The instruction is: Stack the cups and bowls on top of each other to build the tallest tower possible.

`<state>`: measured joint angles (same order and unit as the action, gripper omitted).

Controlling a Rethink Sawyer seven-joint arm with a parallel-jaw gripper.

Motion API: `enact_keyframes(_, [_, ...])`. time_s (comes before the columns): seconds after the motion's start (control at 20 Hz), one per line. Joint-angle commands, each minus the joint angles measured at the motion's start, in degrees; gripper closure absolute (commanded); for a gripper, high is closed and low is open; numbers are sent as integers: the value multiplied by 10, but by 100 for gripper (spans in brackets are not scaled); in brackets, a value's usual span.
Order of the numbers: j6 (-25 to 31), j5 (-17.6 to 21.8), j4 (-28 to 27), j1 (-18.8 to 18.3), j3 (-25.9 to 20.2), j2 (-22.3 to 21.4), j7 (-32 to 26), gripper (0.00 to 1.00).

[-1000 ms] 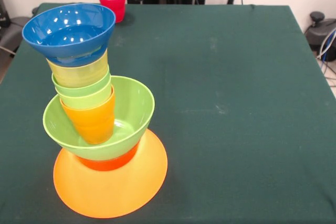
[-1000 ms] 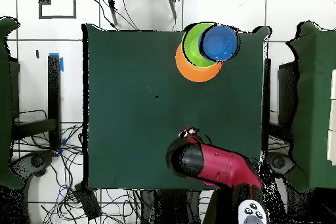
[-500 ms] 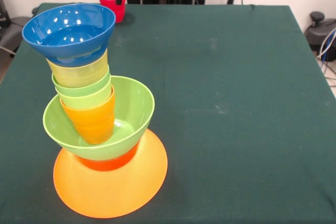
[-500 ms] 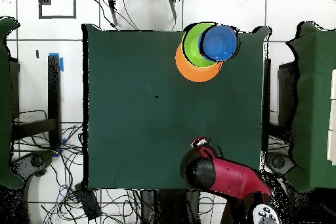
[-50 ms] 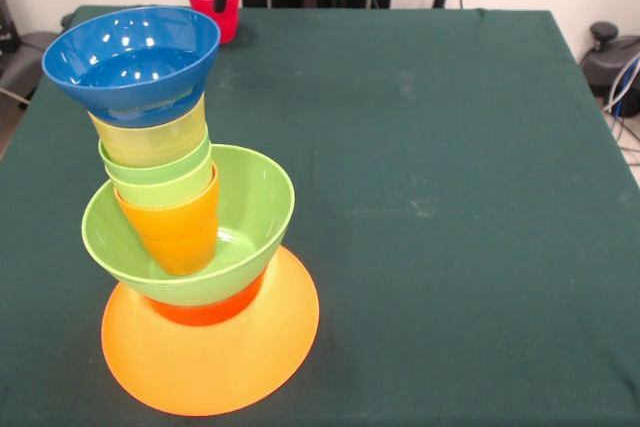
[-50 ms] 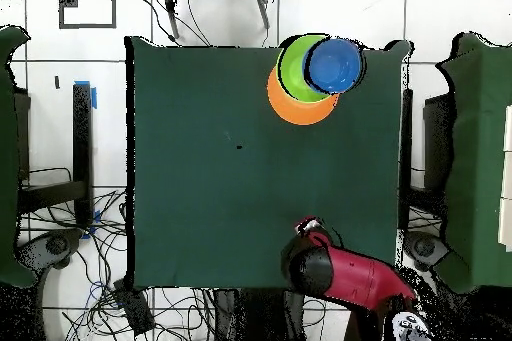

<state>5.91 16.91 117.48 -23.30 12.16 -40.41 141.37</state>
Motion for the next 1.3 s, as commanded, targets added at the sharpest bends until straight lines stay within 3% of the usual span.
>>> enact_keyframes(0.05, [-14, 32, 54, 0, -31, 16, 23, 0])
enact_keyframes(0.55, [-18, 47, 77, -32, -42, 5, 7, 0])
enact_keyframes(1.3, [-108, 102, 50, -59, -20, 95, 28, 0])
